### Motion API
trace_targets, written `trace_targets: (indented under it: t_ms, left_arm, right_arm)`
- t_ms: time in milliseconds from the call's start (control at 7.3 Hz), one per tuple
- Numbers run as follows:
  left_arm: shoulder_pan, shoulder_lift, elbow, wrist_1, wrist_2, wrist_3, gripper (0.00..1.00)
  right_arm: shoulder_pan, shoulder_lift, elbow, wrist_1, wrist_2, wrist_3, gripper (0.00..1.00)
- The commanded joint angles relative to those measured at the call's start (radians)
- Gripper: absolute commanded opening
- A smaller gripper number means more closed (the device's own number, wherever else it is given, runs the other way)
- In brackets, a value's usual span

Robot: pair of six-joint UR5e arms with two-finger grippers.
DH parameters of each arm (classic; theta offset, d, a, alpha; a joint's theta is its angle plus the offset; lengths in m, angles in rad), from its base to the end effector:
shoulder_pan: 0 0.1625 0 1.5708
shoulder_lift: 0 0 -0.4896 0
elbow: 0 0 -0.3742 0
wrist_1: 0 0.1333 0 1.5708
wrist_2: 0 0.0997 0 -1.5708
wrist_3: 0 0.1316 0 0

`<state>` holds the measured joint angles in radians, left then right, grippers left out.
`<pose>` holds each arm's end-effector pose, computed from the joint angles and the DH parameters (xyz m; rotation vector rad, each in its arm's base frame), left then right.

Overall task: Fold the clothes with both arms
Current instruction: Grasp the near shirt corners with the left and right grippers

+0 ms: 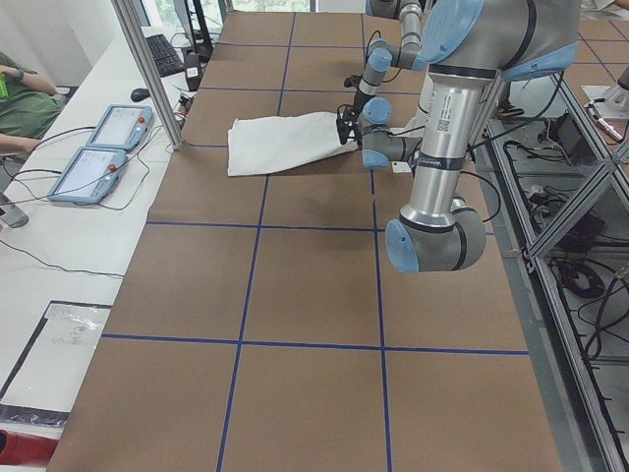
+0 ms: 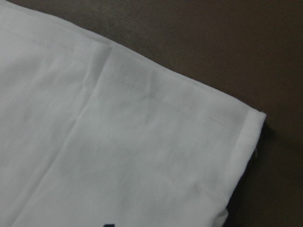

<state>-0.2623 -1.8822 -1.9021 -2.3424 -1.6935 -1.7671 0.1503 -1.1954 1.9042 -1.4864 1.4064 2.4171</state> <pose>0.5434 -0.2672 0.3261 -0.0551 1.4208 -0.2924 -0.5958 -0.2468 0.3945 -0.1293 -0.8340 1.0050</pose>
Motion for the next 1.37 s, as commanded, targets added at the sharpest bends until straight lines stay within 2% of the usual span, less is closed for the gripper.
trace_targets:
  t_ms: [0, 137, 274, 411, 548, 684, 1232]
  left_arm:
    - [0.000, 0.000, 0.000, 0.000, 0.000, 0.000, 0.00]
    - [0.000, 0.000, 0.000, 0.000, 0.000, 0.000, 0.00]
    - [0.000, -0.002, 0.000, 0.000, 0.000, 0.000, 0.00]
    - [0.000, -0.002, 0.000, 0.000, 0.000, 0.000, 0.00]
    - [0.000, 0.000, 0.000, 0.000, 0.000, 0.000, 0.00]
    - [0.000, -0.002, 0.000, 0.000, 0.000, 0.000, 0.00]
    - [0.000, 0.000, 0.000, 0.000, 0.000, 0.000, 0.00]
  right_arm:
    - [0.000, 0.010, -0.013, 0.000, -0.001, 0.000, 0.81]
    - [0.000, 0.010, -0.014, -0.018, 0.000, -0.001, 0.81]
    - [0.000, 0.023, -0.013, -0.049, 0.000, -0.001, 0.76]
    - [0.000, 0.025, -0.013, -0.051, 0.000, 0.000, 0.58]
    - [0.000, 0.025, -0.008, -0.049, 0.000, 0.002, 0.12]
    - [0.000, 0.025, -0.008, -0.049, 0.000, 0.004, 0.00]
    - [0.008, 0.025, 0.021, -0.051, 0.003, -0.001, 0.00]
